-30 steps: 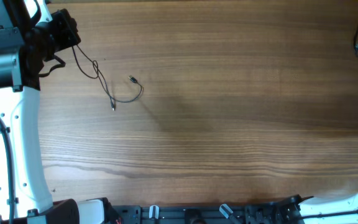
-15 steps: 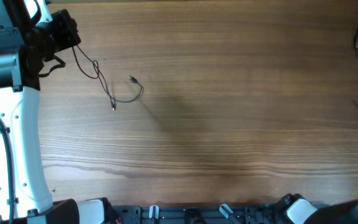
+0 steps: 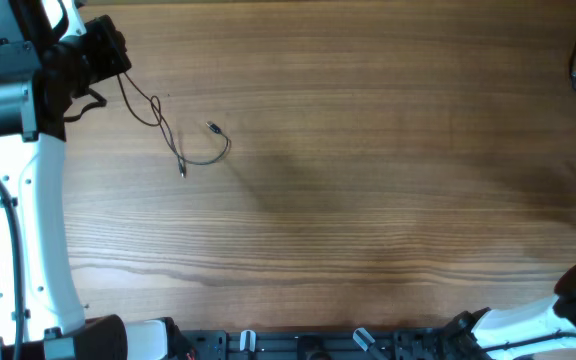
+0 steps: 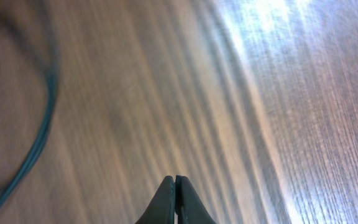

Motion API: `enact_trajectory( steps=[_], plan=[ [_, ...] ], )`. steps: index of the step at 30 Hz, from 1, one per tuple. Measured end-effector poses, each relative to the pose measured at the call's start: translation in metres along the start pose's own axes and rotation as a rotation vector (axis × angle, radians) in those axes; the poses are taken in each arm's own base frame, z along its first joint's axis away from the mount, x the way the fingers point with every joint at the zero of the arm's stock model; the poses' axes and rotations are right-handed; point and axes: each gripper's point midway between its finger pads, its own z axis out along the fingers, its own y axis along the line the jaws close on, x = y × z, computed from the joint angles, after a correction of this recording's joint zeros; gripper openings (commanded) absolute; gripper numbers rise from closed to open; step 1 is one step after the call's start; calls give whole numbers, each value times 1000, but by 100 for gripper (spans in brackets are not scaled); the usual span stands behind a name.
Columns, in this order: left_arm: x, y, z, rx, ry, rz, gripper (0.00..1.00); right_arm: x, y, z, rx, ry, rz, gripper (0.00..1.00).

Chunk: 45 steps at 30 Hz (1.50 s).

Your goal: Untangle cables

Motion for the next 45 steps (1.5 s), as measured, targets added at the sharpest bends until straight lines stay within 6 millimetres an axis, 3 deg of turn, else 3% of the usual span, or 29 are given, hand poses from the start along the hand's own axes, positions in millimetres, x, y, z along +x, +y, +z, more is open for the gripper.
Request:
enact_trajectory(
  steps=[6, 7, 9, 12, 16, 21, 24, 26, 29, 34, 37, 42, 44, 45],
  plan=[
    [-3, 2, 11, 1, -2, 25, 4, -58, -28, 28, 18, -86, 237, 4],
    [-8, 1, 11, 5, -21, 45, 4, -73, -26, 35, -8, -121, 264, 4],
    [-10, 1, 11, 7, -29, 64, 4, -84, -22, 44, -34, -153, 276, 4],
    [-10, 0, 11, 6, -29, 75, 4, -103, 2, 51, -121, -228, 240, 4],
    [-10, 1, 11, 6, -29, 77, 4, -106, 15, 63, -159, -254, 186, 4],
    [-10, 0, 11, 6, -29, 79, 4, -89, 25, 92, -175, -208, 154, 4],
    [-10, 0, 11, 7, -31, 80, 4, -91, 51, 93, -297, -196, 119, 4],
    [-10, 0, 11, 7, -31, 79, 4, -86, 76, 87, -416, -174, 63, 5],
    [-11, 0, 11, 7, -32, 80, 4, -56, 116, 70, -533, -135, -26, 4],
    [-12, 0, 11, 8, -38, 81, 4, -3, 183, 22, -703, -147, -160, 4],
    [-12, 0, 11, 9, -39, 82, 4, 9, 195, 11, -730, -162, -183, 4],
    [-12, 0, 11, 8, -39, 81, 4, 14, 187, 15, -690, -145, -222, 4],
    [-13, 0, 11, 9, -40, 81, 4, 9, 183, -5, -699, -136, -236, 4],
    [-12, 0, 11, 9, -39, 81, 4, -5, 183, -48, -773, -145, -233, 4]
  ],
)
